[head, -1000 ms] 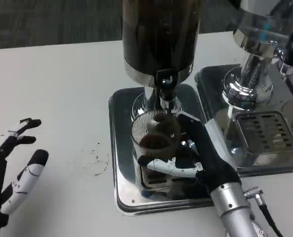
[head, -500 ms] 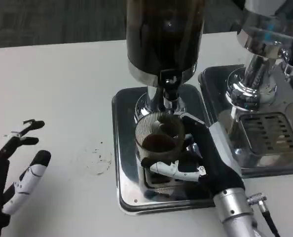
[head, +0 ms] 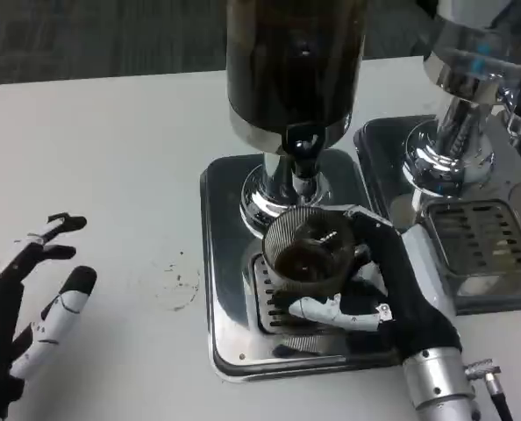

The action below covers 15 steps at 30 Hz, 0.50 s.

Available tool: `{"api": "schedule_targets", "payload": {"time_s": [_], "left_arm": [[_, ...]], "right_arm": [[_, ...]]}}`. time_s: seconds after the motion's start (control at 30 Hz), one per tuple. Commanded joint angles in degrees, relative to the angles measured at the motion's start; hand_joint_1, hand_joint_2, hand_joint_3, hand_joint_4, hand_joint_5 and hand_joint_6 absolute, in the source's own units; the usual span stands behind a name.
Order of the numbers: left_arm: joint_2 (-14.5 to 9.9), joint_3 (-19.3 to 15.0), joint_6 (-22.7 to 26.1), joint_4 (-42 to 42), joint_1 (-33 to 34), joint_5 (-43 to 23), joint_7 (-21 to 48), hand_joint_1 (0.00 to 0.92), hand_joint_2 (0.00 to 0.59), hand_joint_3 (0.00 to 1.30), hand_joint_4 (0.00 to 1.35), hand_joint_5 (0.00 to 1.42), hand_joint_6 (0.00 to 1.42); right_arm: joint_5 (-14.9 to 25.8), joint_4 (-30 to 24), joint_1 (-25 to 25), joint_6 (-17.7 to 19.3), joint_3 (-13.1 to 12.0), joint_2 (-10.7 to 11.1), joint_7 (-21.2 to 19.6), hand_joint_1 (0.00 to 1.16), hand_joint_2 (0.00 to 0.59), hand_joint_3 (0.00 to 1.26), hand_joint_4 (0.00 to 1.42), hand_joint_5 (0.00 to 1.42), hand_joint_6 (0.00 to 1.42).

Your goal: Grasp the cup under the faucet to collect the drink, then remove the cup.

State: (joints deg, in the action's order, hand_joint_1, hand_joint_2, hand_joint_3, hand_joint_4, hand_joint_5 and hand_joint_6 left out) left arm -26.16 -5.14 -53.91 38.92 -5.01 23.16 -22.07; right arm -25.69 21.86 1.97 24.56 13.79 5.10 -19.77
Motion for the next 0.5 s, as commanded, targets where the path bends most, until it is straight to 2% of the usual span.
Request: {"api": "schedule_targets", "payload": {"time_s": [0.03,0.23,0.5], "left_arm": [[-0.28,1.08,0.04,0.15,0.28,1.35,-0.22,0.000,0.209,0.33,0.18,0.38,0.21],[-0.35,1.55,0.10,0.38,0.62,1.06,-0.04,0.000,0.209,0.33,0.17,0.37,0.21],[-0.39,2.01,0.07,0.55,0.71,1.11,0.13,0.000,0.209,0.34,0.17,0.37,0.21]], "right_arm": [[0.33,-3.21,-1.05,0.73,-0.90,-0.15,-0.63,0.97,0.112,0.63,0.71,0.76,0.82],[1.21,-7.05,-3.11,-0.46,-1.72,0.32,1.25,0.97,0.112,0.65,0.74,0.79,0.86],[1.12,-9.23,-4.20,-0.92,-2.40,0.04,2.21,0.97,0.112,0.65,0.76,0.79,0.87]]}}
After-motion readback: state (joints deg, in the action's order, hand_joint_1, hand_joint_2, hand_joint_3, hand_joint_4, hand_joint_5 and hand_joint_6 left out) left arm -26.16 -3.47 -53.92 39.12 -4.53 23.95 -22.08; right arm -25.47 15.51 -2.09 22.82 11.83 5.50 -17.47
